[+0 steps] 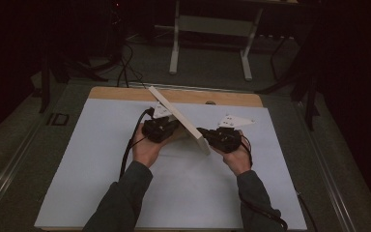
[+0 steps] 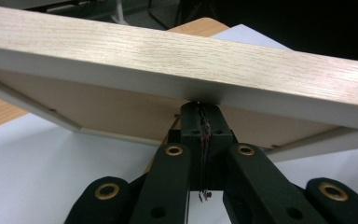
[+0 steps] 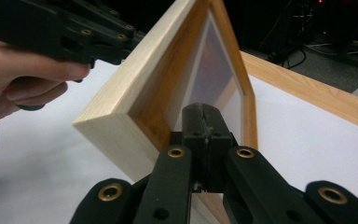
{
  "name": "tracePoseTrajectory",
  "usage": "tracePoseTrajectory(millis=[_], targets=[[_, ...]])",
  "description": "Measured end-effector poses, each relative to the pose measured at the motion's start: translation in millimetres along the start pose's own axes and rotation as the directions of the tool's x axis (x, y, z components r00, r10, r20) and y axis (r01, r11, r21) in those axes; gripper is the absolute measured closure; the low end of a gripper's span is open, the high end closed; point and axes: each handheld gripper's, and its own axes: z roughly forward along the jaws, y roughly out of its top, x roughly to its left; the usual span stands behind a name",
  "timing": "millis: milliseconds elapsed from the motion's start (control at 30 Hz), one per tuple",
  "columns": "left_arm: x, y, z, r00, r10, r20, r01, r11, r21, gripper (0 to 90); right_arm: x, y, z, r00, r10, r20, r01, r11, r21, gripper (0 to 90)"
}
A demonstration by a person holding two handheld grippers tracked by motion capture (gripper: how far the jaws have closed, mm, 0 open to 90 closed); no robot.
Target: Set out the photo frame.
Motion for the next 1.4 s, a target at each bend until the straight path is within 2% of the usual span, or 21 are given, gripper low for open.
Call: tracePoseTrajectory(millis=[267,533,800,1033,1300,1400], targets=[[4.3,1.9,0.9,0.9995,-0.027,0.017,0.027,0.9996,0.008,90.0,4.6,0.8,0.1,0.9995,-0.021,-0.023,0.021,1.0,0.0,90.0],[0.0,2.3,1.2,0.9993,0.017,0.034,-0.017,0.9997,0.015,90.0,8.7,1.8,3.7,0.9985,-0.026,-0.049,0.026,1.0,0.005,89.9],[-1.6,-1.4,0.1,0.9982,0.018,0.057,-0.018,0.9998,0.0,90.0,10.1,-0.4,7.2,0.9979,-0.024,-0.061,0.025,1.0,0.012,90.0],[-1.7,-2.5,-0.6,0.9964,0.044,0.072,-0.044,0.999,-0.004,90.0,13.4,0.3,8.5,0.997,-0.037,-0.069,0.038,0.999,0.023,89.9],[-0.2,-5.2,-2.6,0.995,0.056,0.083,-0.056,0.9984,-0.007,90.0,17.4,-3.8,8.2,0.9937,-0.053,-0.098,0.057,0.998,0.037,89.9],[-1.3,-8.4,-4.3,0.9935,0.053,0.1,-0.052,0.9985,-0.016,90.0,18.0,-5.3,6.9,0.9925,-0.059,-0.107,0.064,0.997,0.039,89.9]])
